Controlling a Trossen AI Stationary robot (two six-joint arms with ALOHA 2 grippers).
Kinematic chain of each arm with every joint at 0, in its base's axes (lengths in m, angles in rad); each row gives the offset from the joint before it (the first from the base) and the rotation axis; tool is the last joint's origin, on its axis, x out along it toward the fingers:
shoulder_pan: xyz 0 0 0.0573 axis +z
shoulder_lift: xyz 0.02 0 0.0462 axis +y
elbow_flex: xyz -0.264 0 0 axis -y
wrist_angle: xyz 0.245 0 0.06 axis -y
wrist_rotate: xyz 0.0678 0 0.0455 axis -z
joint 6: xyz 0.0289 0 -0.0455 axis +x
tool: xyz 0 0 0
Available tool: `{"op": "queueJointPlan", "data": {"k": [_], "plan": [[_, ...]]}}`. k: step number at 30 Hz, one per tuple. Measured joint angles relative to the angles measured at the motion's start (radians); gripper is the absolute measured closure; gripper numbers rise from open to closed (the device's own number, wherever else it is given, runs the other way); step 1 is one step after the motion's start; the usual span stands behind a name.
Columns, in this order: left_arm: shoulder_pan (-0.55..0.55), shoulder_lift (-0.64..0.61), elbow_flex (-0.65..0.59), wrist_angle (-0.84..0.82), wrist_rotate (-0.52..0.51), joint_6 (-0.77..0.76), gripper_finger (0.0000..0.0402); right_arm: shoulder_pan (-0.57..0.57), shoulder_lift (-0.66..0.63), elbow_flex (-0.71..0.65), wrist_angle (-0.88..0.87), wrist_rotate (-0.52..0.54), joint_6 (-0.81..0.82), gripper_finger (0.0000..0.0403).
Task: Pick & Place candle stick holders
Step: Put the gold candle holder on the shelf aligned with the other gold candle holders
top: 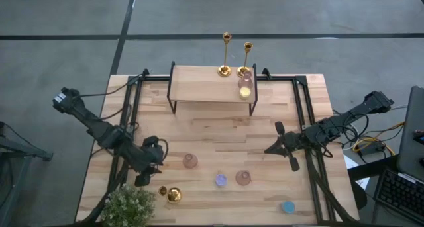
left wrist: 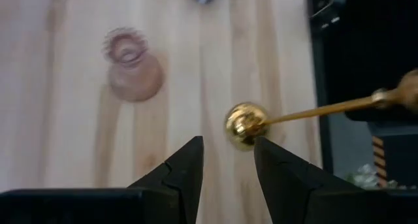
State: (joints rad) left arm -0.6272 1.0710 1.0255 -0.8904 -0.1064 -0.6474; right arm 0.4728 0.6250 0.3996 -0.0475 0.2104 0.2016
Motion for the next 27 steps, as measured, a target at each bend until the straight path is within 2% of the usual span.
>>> {"op": "queueJointPlan", "data": {"k": [13, 23, 27], "plan": [[-0.147, 0.003, -0.149, 0.301, -0.001, -0.059, 0.0262, 0.0, 0.0, 0.0, 0.0, 0.0, 0.0, 0.0394], [-0.16, 0.003, -0.301, 0.629, -0.004, -0.031, 0.0262, 0.0, 0.0, 0.0, 0.0, 0.0, 0.0, 0.0394], [-0.16, 0.003, -0.359, 0.74, -0.006, -0.084, 0.0262, 0.0, 0.0, 0.0, 0.0, 0.0, 0.0, 0.0394]]}}
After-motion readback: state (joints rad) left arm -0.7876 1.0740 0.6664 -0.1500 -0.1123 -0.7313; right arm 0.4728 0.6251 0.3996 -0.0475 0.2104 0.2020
